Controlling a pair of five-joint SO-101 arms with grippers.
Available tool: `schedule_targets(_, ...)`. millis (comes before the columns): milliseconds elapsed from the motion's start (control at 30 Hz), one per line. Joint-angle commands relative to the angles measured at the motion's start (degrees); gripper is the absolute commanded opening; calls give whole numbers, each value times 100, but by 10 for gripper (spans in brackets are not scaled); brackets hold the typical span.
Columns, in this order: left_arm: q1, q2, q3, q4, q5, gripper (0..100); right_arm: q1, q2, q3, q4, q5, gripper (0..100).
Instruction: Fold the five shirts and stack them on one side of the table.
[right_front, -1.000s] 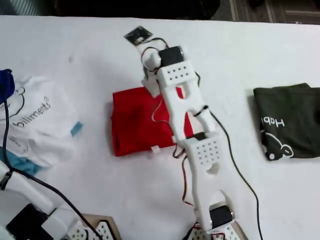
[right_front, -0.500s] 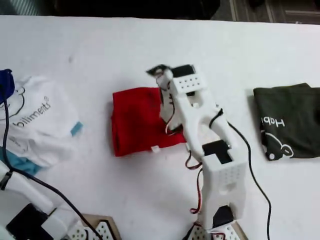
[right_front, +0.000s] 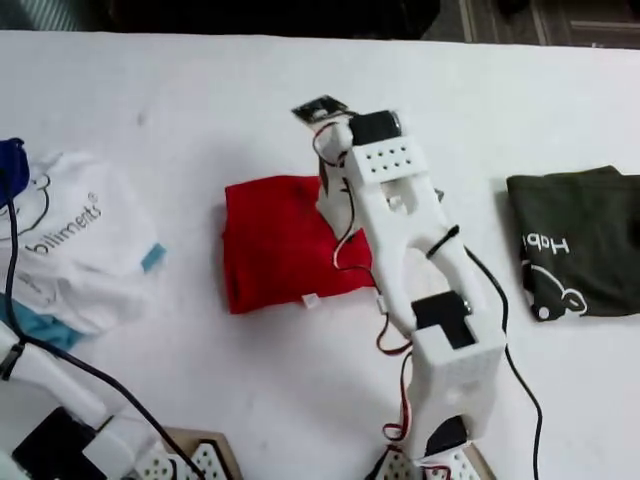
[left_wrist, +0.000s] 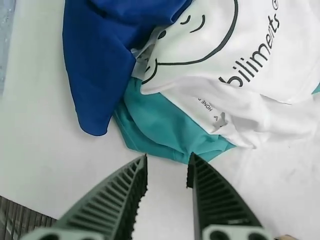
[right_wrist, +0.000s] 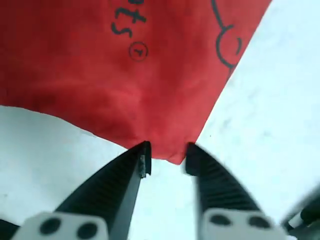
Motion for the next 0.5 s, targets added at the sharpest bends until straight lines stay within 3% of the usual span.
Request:
schedule_targets(0, 40, -154, -18, -70, 35, 151, -4, -207, 193, 22, -633, 357)
schedule_targets(100, 40, -154, -9, -70, 35, 151, -13, 180, 255, -127, -1099, 388)
schedule_targets(467, 40, -154, -9, -70, 35, 151, -646, 1692, 167, -295, -1099, 386)
